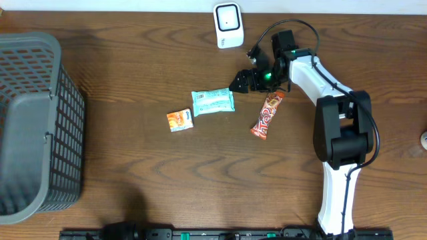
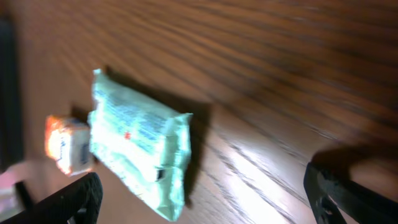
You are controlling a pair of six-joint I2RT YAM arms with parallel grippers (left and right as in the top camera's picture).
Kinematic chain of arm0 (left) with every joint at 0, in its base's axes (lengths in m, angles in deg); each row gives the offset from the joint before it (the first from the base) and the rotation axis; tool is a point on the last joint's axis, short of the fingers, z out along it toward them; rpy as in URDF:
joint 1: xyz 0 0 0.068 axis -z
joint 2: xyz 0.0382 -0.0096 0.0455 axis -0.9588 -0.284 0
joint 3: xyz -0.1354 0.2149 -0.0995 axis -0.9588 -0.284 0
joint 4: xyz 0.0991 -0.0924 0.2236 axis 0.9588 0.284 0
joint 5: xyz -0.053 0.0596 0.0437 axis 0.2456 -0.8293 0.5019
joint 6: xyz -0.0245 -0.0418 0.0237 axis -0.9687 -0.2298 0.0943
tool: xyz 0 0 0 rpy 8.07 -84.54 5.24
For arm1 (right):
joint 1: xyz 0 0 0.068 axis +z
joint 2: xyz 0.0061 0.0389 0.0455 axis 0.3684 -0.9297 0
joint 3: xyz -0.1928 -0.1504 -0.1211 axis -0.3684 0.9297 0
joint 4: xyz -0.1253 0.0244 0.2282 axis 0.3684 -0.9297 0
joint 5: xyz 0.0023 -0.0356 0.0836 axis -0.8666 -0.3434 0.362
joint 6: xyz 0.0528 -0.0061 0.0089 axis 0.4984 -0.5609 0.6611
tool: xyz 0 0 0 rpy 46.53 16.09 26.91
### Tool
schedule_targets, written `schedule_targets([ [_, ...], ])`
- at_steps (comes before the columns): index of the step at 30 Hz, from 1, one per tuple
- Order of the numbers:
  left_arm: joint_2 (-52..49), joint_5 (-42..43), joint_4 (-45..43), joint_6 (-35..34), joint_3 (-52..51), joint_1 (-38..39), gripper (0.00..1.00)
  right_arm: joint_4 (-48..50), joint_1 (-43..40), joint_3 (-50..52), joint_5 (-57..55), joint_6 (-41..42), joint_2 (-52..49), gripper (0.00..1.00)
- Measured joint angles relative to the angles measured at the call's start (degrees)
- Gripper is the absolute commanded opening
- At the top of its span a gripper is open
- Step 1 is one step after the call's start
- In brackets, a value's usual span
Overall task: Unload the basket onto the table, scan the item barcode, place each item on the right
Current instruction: 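Lower wipes pack onto table left of chocolate bar, open gripper, then reach right gripper back down and grasp the wipes pack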
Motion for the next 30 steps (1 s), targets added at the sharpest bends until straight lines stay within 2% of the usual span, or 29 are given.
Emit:
schedule_targets([
  [9, 0.00, 0.00, 0.00, 0.00, 0.00, 0.00, 0.84, 0.02, 0.83, -0.98, 8.66, -2.47, -2.91, 0.99],
  [14, 0.00, 0.00, 0.00, 0.00, 0.00, 0.00, 0.84, -0.61, 4.44, -3.13, 14.71, -3.10, -6.29, 0.99],
  [15, 0.00, 0.00, 0.00, 0.00, 0.00, 0.00, 0.84, -0.74, 5.07, -3.50, 15.45, -3.23, -6.88, 0.94],
  [17, 0.00, 0.00, 0.00, 0.00, 0.00, 0.00, 0.84, -1.68, 6.78, -4.28, 16.90, -3.52, -8.13, 0.54],
  [18, 0.00, -0.02, 0.00, 0.00, 0.00, 0.00, 0.84, -1.97, 7.54, -4.44, 16.94, -3.85, -8.63, 0.42],
  [19, 0.00, -0.02, 0.00, 0.00, 0.00, 0.00, 0.84, -2.51, 8.17, -4.50, 16.76, -3.87, -9.27, 0.23],
  [21, 0.00, 0.00, 0.00, 0.00, 0.00, 0.00, 0.84, -4.22, 9.38, -4.42, 17.66, -3.93, -10.91, 0.04],
  [22, 0.00, 0.00, 0.00, 0.00, 0.00, 0.00, 0.85, -5.14, 9.60, -4.15, 17.88, -4.00, -11.50, 0.01],
  [30, 0.00, 0.00, 0.00, 0.00, 0.00, 0.00, 0.84, -12.52, 9.33, -4.02, 19.21, -6.64, -11.93, 0.02],
])
